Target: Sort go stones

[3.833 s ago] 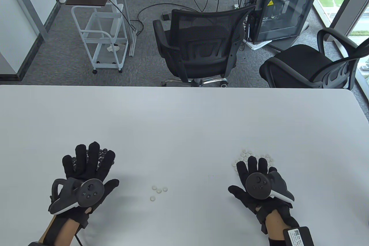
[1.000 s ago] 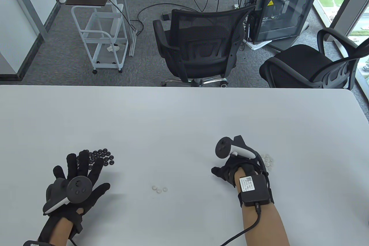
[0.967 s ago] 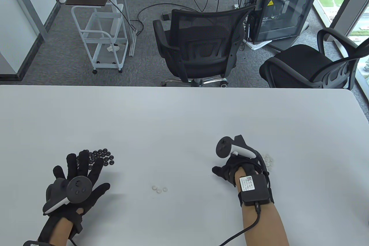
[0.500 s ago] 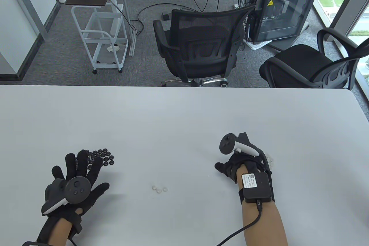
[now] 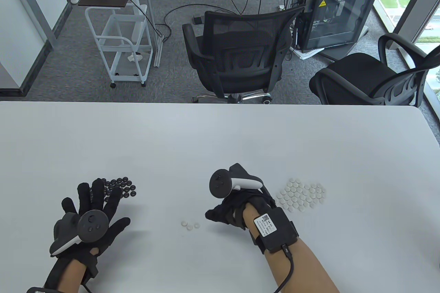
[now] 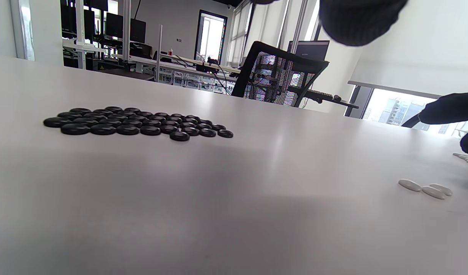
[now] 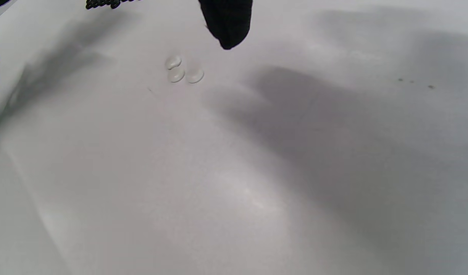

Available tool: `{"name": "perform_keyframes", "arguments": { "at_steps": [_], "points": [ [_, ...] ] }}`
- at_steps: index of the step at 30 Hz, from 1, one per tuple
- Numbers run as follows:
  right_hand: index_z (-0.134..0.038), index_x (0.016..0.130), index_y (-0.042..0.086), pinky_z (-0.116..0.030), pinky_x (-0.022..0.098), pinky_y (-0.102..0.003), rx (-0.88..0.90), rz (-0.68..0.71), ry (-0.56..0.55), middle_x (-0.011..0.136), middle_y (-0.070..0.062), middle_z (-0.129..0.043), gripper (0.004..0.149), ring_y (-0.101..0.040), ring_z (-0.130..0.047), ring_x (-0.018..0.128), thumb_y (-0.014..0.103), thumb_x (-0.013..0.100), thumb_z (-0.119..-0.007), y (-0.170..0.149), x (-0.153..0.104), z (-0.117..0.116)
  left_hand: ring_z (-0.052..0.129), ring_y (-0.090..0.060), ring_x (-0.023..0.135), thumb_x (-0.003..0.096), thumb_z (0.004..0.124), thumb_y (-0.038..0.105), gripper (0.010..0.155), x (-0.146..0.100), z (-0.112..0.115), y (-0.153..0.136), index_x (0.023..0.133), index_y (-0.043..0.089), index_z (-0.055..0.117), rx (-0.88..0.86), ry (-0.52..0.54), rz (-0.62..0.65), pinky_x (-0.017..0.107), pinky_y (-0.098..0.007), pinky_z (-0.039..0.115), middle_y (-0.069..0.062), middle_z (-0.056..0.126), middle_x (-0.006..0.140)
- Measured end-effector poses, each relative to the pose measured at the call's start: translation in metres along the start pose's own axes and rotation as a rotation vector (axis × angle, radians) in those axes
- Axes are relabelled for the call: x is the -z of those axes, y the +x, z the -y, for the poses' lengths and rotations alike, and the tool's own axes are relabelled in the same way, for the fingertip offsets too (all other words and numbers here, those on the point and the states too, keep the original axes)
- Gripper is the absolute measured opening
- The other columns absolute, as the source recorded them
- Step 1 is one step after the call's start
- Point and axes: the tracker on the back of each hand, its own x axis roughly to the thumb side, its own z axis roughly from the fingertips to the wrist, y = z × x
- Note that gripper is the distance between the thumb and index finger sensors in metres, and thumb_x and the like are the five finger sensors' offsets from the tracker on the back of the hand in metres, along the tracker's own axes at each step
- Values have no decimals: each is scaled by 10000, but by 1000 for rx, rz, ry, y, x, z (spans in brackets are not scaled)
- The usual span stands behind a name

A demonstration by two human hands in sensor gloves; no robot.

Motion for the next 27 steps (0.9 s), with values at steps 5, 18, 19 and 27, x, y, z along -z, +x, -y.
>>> {"name": "perform_keyframes", "arguments": {
  "at_steps": [5, 18, 19, 27],
  "points": [
    [-648, 1094, 11, -117, 491, -914, -26, 72, 39, 1060, -464, -47, 706, -721, 53, 824, 477, 579, -524, 23, 20, -13, -219, -533, 920, 582, 537, 594, 805, -1, 0, 0, 1195, 226, 165, 1, 3, 1, 478, -819, -57, -245, -164, 1124],
    [-655, 1090, 4, -124, 490, -915, -1, -30, 86, 1063, -464, -66, 711, -722, 46, 822, 479, 577, -522, -7, 25, -19, -214, -538, 925, 583, 538, 593, 802, -1, 0, 0, 1196, 227, 173, -5, 0, 0, 475, -822, -57, -248, -162, 1126],
    [-658, 1088, 8, -127, 490, -916, 14, -57, 83, 1065, -464, -74, 708, -723, 42, 823, 479, 577, -523, -17, 21, -18, -213, -539, 926, 583, 538, 592, 803, -1, 0, 0, 1197, 225, 173, -5, -3, -1, 475, -822, -58, -249, -162, 1126],
    [-666, 1084, 19, -111, 487, -912, 118, -295, 43, 1062, -458, -74, 695, -714, 54, 817, 469, 572, -530, -95, -26, -15, -203, -543, 936, 584, 546, 590, 799, -1, -2, 1, 1199, 230, 183, -1, 7, 5, 477, -823, -57, -252, -152, 1132]
  ]
}}
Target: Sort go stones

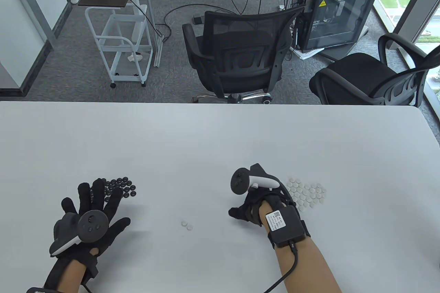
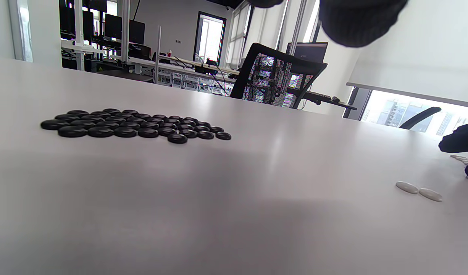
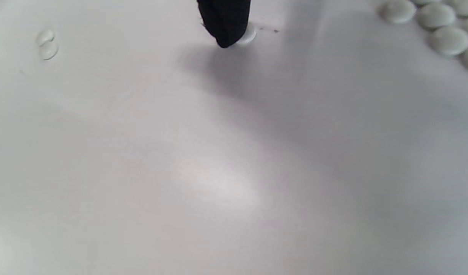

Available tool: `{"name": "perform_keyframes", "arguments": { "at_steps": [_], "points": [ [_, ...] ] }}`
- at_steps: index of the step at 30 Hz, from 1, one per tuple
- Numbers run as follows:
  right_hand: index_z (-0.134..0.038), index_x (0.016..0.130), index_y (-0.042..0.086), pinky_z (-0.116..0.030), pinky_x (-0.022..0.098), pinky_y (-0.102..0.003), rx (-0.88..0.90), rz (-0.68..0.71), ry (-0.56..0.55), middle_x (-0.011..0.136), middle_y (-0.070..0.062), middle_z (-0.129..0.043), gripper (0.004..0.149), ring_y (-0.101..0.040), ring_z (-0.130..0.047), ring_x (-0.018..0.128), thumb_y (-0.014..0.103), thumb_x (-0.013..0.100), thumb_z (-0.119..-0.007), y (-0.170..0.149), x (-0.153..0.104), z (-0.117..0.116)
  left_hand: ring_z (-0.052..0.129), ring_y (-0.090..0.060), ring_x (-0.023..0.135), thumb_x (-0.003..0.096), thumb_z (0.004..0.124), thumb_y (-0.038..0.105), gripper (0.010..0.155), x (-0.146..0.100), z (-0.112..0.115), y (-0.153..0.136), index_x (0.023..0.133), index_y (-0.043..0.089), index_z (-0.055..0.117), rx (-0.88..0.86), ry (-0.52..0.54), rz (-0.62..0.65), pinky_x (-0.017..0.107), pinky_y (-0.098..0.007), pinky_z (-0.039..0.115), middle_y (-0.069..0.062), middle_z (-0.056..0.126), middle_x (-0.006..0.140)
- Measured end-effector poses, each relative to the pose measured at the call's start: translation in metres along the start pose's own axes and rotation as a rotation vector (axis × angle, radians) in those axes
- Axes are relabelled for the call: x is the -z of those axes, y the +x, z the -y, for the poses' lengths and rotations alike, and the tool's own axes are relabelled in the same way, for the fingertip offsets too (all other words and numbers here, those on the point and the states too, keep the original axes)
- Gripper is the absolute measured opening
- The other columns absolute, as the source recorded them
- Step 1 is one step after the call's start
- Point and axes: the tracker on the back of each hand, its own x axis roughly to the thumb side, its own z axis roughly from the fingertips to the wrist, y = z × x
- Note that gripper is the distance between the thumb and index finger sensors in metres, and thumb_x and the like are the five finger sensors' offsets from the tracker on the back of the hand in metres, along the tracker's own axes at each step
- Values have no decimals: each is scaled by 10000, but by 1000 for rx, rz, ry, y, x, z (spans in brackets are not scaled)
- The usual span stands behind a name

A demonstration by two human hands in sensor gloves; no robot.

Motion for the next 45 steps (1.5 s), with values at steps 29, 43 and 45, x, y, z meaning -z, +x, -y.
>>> {"name": "perform_keyframes", "arguments": {
  "at_steps": [29, 43, 45],
  "points": [
    [-705, 1067, 11, -124, 491, -913, -69, 153, -95, 1070, -464, -90, 693, -718, 45, 823, 472, 580, -528, 41, -21, 17, -200, -544, 939, 586, 546, 588, 798, 3, 1, 1, 1202, 226, 191, -4, -18, -11, 477, -824, -57, -252, -152, 1132],
    [-585, 1119, 13, -114, 490, -915, -188, 393, 39, 1048, -472, -18, 719, -721, 69, 813, 481, 577, -523, 146, 28, -19, -197, -542, 941, 587, 553, 585, 796, 1, -2, 0, 1203, 227, 198, -14, 0, -3, 478, -823, -56, -248, -151, 1133],
    [-570, 1124, 11, -112, 489, -915, -186, 394, 45, 1044, -473, -10, 719, -721, 73, 810, 478, 580, -519, 149, 33, -21, -197, -543, 941, 586, 554, 585, 798, 0, -2, -1, 1204, 224, 199, -16, 2, -3, 477, -824, -56, -251, -149, 1133]
  ]
}}
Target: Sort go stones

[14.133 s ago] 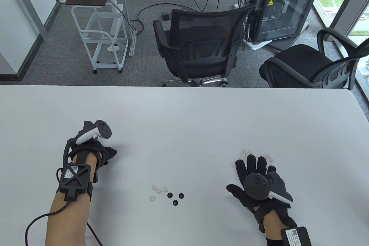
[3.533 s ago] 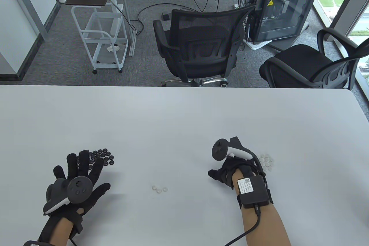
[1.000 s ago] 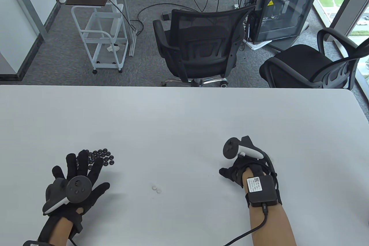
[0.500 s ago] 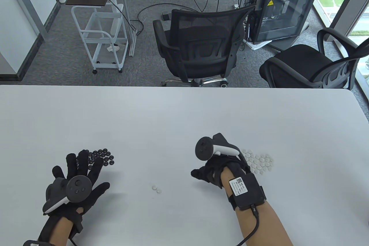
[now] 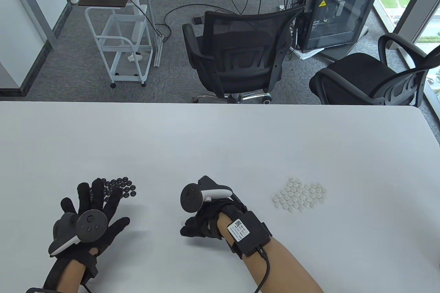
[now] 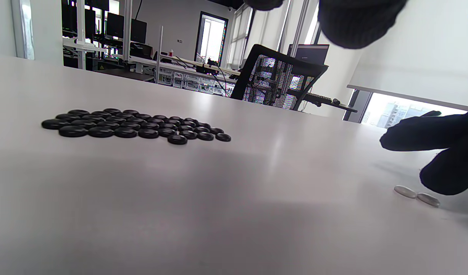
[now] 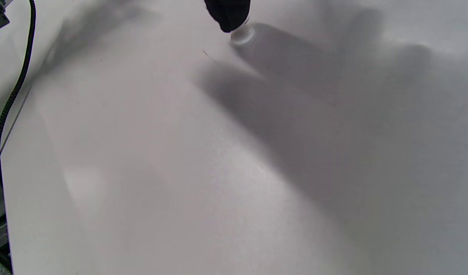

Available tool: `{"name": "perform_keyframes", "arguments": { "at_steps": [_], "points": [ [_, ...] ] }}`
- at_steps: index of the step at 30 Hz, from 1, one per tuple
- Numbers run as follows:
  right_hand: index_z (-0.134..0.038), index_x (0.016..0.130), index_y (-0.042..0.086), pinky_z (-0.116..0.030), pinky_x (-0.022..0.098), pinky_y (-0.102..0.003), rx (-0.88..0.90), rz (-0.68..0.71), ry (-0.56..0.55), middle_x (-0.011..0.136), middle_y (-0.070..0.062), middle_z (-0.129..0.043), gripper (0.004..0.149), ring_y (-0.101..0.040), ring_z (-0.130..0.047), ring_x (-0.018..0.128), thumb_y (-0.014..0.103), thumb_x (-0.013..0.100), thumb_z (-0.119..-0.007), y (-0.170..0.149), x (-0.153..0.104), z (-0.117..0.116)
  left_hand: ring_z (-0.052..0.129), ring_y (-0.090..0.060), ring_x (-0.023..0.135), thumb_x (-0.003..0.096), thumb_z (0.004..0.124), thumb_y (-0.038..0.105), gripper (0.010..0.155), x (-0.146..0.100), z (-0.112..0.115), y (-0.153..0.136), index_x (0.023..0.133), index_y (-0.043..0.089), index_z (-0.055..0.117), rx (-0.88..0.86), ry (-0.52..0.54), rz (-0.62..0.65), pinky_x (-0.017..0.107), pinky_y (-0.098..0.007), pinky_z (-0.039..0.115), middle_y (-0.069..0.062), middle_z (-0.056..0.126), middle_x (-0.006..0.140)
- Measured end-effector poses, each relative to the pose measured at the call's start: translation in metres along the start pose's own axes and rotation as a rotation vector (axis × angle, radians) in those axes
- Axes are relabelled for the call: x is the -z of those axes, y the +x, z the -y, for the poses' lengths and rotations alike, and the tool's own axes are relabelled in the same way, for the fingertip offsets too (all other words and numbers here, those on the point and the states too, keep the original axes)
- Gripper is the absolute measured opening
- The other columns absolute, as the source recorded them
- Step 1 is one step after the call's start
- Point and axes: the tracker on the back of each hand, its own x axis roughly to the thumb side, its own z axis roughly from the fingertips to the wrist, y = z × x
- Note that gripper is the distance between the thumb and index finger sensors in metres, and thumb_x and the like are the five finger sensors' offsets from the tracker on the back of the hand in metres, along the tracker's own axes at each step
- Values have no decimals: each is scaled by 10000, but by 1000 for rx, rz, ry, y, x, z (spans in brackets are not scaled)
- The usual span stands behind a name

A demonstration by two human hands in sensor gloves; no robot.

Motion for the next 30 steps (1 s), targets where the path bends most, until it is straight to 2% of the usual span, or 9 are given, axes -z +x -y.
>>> {"name": "perform_keyframes", "arguments": {
  "at_steps": [3, 6, 10, 13, 18, 22, 25, 30],
  "points": [
    [-572, 1118, 17, -114, 490, -914, -15, -17, 22, 1043, -470, -12, 704, -720, 70, 810, 466, 579, -516, -2, 3, -4, -198, -541, 941, 586, 554, 586, 797, -1, -1, -1, 1203, 227, 200, -3, 4, 0, 477, -824, -57, -249, -150, 1133],
    [-588, 1110, 43, -120, 495, -914, -10, -43, 41, 1056, -460, -39, 694, -715, 58, 819, 479, 575, -521, -15, -8, -6, -198, -542, 940, 588, 555, 583, 795, -2, -1, -2, 1203, 225, 203, -9, 9, 1, 477, -823, -58, -250, -149, 1133],
    [-638, 1090, 53, -130, 496, -917, 39, -195, 44, 1066, -452, -69, 681, -715, 45, 824, 480, 571, -524, -60, -44, -8, -198, -541, 941, 588, 559, 583, 796, -2, -2, -2, 1204, 227, 203, -9, 10, -1, 477, -823, -59, -248, -151, 1133],
    [-657, 1080, 58, -135, 495, -918, 91, -317, 38, 1067, -453, -82, 673, -718, 36, 824, 477, 570, -527, -98, -80, -17, -198, -543, 941, 588, 560, 582, 796, -2, -2, -2, 1204, 226, 204, -7, 9, 1, 477, -823, -58, -250, -150, 1133],
    [-669, 1075, 65, -137, 495, -919, 189, -488, 8, 1068, -450, -90, 669, -718, 29, 826, 476, 564, -534, -152, -143, -46, -197, -543, 941, 590, 562, 580, 795, -2, -1, -2, 1205, 224, 205, -6, 5, 0, 477, -823, -58, -251, -149, 1133],
    [-627, 1091, 67, -128, 497, -919, 241, -587, -31, 1063, -449, -65, 671, -714, 42, 826, 473, 564, -536, -181, -179, -65, -195, -542, 943, 590, 560, 582, 793, -1, 0, -1, 1204, 227, 205, 0, -3, -1, 477, -823, -57, -249, -149, 1133],
    [-574, 1109, 71, -117, 496, -920, 293, -622, -67, 1053, -449, -30, 674, -715, 56, 821, 470, 567, -538, -197, -196, -76, -194, -544, 942, 590, 562, 581, 795, -1, 0, -1, 1204, 224, 206, 3, -6, 0, 476, -823, -56, -251, -148, 1133],
    [-487, 1132, 77, -105, 495, -919, 347, -634, -122, 1036, -453, 16, 686, -715, 74, 816, 465, 569, -535, -214, -210, -87, -195, -544, 943, 591, 561, 581, 795, 0, 1, -1, 1204, 224, 203, 2, -14, -5, 476, -823, -57, -251, -149, 1133]
  ]
}}
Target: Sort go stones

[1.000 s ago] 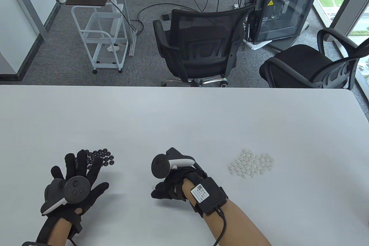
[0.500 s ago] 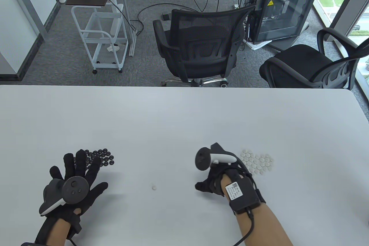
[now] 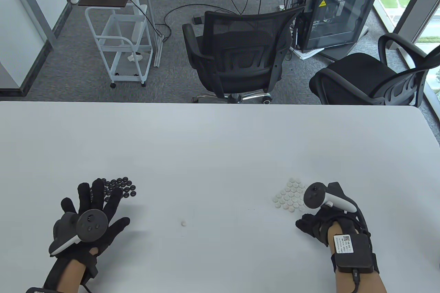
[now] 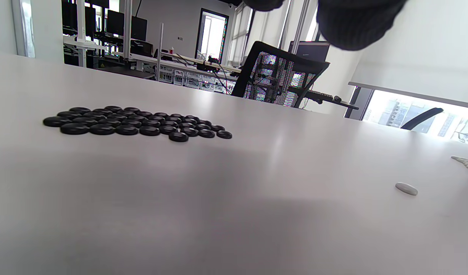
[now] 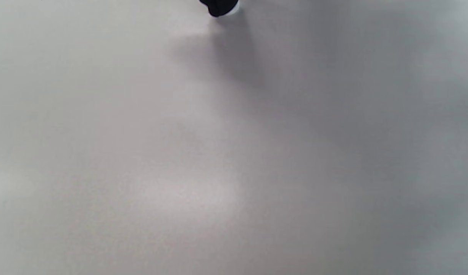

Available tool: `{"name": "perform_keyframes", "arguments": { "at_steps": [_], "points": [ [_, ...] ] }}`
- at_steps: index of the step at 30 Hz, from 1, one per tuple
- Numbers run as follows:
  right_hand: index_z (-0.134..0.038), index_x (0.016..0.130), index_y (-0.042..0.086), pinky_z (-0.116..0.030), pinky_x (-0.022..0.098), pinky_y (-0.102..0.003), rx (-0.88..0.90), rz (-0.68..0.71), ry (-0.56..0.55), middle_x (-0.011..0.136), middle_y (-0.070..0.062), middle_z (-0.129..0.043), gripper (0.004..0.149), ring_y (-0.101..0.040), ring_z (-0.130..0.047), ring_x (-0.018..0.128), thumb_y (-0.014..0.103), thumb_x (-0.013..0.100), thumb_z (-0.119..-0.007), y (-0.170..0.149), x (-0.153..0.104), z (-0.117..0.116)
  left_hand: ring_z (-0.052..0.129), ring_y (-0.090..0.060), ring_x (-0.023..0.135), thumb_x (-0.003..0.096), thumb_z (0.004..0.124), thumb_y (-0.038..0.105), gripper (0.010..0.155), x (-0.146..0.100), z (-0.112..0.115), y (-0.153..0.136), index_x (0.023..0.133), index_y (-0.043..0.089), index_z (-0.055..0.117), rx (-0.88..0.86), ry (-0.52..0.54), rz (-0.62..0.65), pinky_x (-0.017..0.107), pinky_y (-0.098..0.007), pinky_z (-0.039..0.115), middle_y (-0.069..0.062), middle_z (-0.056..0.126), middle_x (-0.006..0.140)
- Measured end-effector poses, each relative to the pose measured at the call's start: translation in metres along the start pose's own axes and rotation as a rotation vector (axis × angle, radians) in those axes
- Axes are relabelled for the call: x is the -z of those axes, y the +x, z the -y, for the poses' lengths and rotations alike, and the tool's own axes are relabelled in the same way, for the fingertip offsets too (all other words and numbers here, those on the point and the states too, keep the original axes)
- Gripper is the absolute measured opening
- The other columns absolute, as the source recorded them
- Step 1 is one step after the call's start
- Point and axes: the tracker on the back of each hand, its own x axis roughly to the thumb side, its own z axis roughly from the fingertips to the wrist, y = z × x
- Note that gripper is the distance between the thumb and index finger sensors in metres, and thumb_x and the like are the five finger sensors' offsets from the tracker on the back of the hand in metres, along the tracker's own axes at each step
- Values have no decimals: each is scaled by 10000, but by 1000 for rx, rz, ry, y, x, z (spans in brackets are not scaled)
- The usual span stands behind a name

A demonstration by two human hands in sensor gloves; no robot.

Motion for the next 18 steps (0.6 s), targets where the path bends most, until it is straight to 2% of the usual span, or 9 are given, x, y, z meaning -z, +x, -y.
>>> {"name": "perform_keyframes", "arguments": {
  "at_steps": [10, 15, 18],
  "points": [
    [-433, 1141, 67, -96, 493, -920, 48, 10, -59, 1026, -463, 39, 702, -718, 86, 811, 466, 571, -525, -11, 8, 4, -194, -545, 943, 590, 561, 581, 796, 1, 0, 0, 1205, 225, 202, -6, -10, -9, 476, -824, -57, -252, -150, 1132],
    [-487, 1141, 41, -100, 491, -919, 61, 24, -76, 1031, -474, 19, 718, -719, 81, 809, 471, 567, -524, -4, 7, 15, -194, -545, 942, 591, 560, 581, 796, 1, -1, 0, 1205, 223, 203, -10, -9, -11, 475, -824, -56, -253, -149, 1132],
    [-591, 1117, 14, -115, 491, -919, 58, 85, -129, 1049, -482, -30, 717, -723, 65, 813, 472, 570, -520, 15, -2, 31, -193, -543, 943, 590, 561, 581, 794, 1, -1, 0, 1204, 225, 204, -11, -8, -12, 476, -823, -56, -250, -149, 1132]
  ]
}}
